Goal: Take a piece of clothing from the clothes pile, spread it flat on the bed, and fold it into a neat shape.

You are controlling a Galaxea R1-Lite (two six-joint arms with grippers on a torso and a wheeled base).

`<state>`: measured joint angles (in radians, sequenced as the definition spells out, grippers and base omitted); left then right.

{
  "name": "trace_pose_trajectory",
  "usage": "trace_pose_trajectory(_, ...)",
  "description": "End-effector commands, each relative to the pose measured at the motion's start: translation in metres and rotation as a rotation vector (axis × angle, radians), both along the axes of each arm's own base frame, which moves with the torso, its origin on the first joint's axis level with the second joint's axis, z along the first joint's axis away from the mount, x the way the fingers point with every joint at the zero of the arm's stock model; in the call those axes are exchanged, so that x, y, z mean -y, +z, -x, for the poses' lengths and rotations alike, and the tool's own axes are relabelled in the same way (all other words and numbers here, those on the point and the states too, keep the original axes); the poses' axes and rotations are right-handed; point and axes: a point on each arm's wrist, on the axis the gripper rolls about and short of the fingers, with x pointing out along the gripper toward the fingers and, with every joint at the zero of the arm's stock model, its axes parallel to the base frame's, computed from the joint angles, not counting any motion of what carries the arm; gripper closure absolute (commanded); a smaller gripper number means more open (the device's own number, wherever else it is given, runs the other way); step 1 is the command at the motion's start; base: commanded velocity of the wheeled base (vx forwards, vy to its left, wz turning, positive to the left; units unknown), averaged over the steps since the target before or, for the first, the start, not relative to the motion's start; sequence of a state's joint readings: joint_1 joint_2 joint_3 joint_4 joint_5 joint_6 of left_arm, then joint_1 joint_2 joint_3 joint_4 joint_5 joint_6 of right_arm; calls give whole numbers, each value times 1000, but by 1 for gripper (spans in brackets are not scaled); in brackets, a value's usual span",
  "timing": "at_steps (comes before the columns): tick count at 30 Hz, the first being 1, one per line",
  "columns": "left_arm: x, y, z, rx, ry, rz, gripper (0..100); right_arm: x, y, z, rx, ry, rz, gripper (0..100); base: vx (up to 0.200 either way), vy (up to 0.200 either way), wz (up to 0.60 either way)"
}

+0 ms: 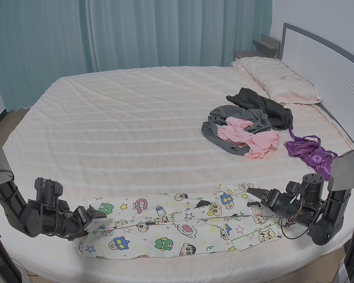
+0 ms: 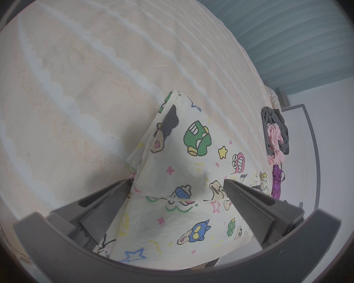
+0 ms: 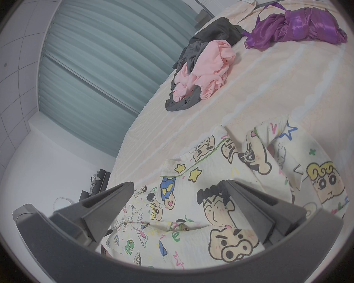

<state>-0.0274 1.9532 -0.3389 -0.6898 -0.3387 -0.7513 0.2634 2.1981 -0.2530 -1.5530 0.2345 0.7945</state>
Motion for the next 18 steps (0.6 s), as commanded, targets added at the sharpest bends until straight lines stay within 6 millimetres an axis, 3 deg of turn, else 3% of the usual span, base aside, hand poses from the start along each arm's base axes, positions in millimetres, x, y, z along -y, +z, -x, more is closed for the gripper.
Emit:
trace_pose_trajectory(1, 0, 0, -2, 3, 3, 1, 0, 0, 1, 0, 5, 1, -2, 0, 0, 0, 0)
trace_pose_trajectory(2, 0, 0, -3, 4, 5, 1, 0, 0, 1, 0, 5, 1, -2, 0, 0, 0, 0)
trace_pose_trajectory(3, -1, 0, -3, 6, 6, 1, 100, 0, 1, 0, 5, 1, -2, 0, 0, 0, 0)
trace_pose_trajectory(18, -2, 4, -3, 27, 23, -28, 100, -1, 1, 0, 7, 4, -1, 0, 0, 0, 0)
